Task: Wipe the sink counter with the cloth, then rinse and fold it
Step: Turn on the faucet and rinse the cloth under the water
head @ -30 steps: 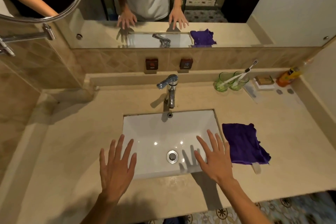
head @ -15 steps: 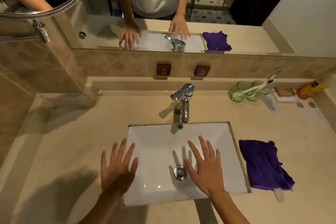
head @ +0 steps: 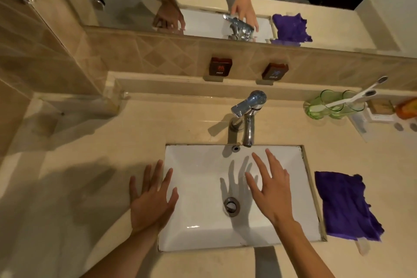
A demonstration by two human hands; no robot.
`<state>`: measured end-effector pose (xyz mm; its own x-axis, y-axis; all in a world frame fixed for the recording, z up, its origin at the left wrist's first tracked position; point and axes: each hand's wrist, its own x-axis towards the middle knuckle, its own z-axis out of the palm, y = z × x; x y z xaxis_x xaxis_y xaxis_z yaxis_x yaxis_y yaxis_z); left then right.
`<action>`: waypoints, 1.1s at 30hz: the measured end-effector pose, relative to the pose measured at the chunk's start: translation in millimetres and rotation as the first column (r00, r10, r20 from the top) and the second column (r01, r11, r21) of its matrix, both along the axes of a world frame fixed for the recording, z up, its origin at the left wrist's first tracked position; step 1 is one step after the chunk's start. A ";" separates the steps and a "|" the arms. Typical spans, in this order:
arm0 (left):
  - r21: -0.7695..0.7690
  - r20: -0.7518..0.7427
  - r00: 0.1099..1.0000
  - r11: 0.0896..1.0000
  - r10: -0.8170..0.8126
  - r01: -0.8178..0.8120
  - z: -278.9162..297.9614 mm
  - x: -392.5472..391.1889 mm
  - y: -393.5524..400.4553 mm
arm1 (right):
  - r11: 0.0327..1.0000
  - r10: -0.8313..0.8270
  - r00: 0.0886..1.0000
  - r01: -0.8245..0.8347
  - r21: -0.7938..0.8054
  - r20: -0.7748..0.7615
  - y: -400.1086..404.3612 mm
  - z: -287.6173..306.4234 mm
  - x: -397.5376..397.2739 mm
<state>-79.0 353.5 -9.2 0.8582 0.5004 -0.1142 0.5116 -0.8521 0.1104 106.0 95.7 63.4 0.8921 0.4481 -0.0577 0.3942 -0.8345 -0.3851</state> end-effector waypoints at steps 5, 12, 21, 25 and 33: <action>0.020 0.019 1.000 1.000 -0.003 0.003 -2.9 0.3 0.4 | 0.978 -0.071 0.997 0.068 0.197 0.006 11.3 35.4 37.7; 0.052 0.041 0.999 0.999 -0.004 0.001 -4.2 0.1 -0.2 | 0.948 0.203 0.945 -0.254 0.190 0.255 64.9 87.3 83.7; 0.054 0.032 0.999 0.998 0.016 -0.018 -5.6 0.0 -0.6 | 0.939 0.248 0.929 -0.300 0.165 0.276 106.0 70.8 88.1; 0.058 0.037 0.999 0.998 0.016 -0.018 -8.1 -0.3 0.1 | 0.949 0.217 0.938 -0.267 0.166 0.270 107.5 69.7 88.2; 0.059 0.046 0.999 0.998 0.015 -0.017 -8.1 -1.2 -0.4 | 0.951 0.153 0.972 -0.194 0.240 0.180 106.2 90.1 97.3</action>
